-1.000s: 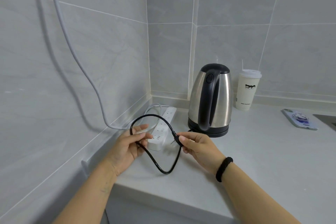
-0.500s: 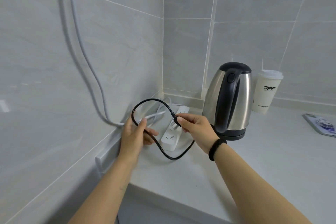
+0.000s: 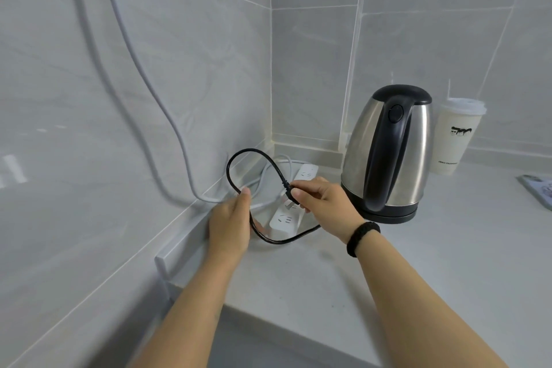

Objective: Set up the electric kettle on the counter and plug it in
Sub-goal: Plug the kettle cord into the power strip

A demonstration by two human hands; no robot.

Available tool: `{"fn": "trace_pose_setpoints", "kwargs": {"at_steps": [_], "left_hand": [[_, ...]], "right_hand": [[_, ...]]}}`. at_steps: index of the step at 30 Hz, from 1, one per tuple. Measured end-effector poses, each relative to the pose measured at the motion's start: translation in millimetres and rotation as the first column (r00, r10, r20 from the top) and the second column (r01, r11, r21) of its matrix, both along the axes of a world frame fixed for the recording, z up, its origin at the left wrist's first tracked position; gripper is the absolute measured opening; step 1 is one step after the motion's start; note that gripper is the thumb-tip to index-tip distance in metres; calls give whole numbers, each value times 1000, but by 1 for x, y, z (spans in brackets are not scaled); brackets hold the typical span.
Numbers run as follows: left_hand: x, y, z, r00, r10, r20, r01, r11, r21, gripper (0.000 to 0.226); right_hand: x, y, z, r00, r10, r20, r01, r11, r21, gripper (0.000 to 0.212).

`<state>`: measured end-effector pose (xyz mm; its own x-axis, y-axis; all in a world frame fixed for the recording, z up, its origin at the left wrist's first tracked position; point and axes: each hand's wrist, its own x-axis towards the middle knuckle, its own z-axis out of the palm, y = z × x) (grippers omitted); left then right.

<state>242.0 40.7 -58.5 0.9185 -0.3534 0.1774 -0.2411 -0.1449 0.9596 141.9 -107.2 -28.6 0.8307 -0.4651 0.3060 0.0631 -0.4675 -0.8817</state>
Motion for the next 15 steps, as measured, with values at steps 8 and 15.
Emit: {"fn": "trace_pose_setpoints", "kwargs": {"at_steps": [8,15], "left_hand": [[-14,5,1,925,269,267,-331,917,224,40],[-24,7,3,825,238,512,-432,850,300,27]], "right_hand": [[-1,2,2,991,10,-131,-40,973,-227,20],[-3,3,3,989,1,-145,-39,965,-261,20]]}}
